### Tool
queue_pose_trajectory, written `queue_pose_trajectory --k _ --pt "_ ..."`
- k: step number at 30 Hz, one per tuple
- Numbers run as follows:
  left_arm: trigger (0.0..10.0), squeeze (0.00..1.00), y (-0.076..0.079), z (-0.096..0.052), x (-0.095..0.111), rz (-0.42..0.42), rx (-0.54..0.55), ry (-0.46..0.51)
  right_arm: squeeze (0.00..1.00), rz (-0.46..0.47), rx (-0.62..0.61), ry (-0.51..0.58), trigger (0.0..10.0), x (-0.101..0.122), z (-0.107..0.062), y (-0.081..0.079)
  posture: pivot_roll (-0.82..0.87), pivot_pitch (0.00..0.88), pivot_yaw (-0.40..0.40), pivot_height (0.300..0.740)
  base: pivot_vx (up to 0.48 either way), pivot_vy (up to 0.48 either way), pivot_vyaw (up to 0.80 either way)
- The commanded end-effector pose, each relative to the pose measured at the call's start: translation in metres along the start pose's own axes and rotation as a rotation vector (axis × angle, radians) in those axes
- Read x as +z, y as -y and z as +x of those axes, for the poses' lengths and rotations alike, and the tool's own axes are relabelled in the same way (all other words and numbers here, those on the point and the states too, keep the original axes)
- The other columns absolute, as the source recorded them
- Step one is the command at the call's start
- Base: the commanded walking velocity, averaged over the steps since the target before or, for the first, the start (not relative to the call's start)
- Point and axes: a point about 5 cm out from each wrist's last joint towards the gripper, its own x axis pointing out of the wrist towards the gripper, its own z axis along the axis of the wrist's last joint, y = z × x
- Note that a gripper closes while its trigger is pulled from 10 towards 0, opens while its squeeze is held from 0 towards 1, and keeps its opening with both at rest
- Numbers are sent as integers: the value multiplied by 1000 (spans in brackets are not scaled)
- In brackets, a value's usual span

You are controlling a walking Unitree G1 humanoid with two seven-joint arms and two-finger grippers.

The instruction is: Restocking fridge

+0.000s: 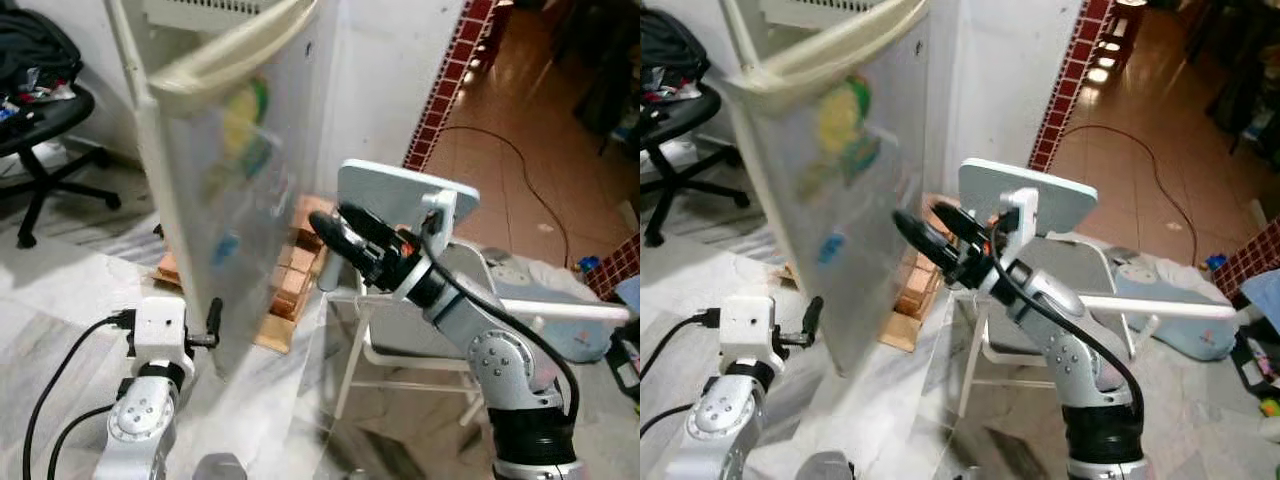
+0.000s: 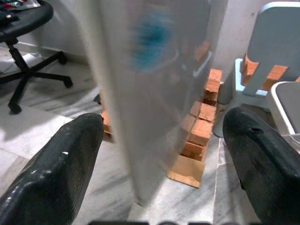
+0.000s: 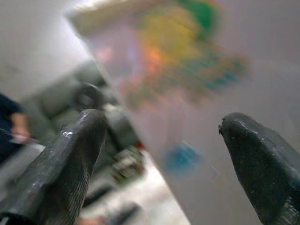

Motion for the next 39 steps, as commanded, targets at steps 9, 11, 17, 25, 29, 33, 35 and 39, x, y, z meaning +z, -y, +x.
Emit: queue_pose_trajectory --k 9,11,17,25,29,33,35,39 --pt "10000 0 0 5 3 -1 3 15 0 -233 -431 20 10000 -13 -21 35 121 23 -74 740 0 0 0" --pt "10000 0 1 6 5 6 -4 30 0 -257 -482 17 10000 -16 -22 37 119 24 -72 740 0 240 0" --pt "10000 0 7 10 17 25 -53 102 0 -293 -582 32 10000 -22 -23 41 110 29 -70 740 0 480 -790" --pt "10000 0 12 12 20 5 -74 127 0 -308 -613 40 10000 -26 -24 42 105 30 -75 740 0 480 -800" --pt "10000 0 14 11 20 0 -87 127 0 -313 -628 44 10000 -26 -25 44 103 30 -74 740 0 480 -800" --pt "10000 0 14 11 21 -2 -97 135 0 -325 -640 47 10000 -26 -25 45 106 30 -73 740 0 480 -800" --pt "10000 0 14 11 21 -3 -98 136 0 -327 -646 48 10000 -27 -25 46 107 29 -72 740 0 480 -800" --pt "10000 0 15 11 22 -6 -120 145 0 -330 -657 51 10000 -27 -26 47 107 27 -68 740 0 480 -800"
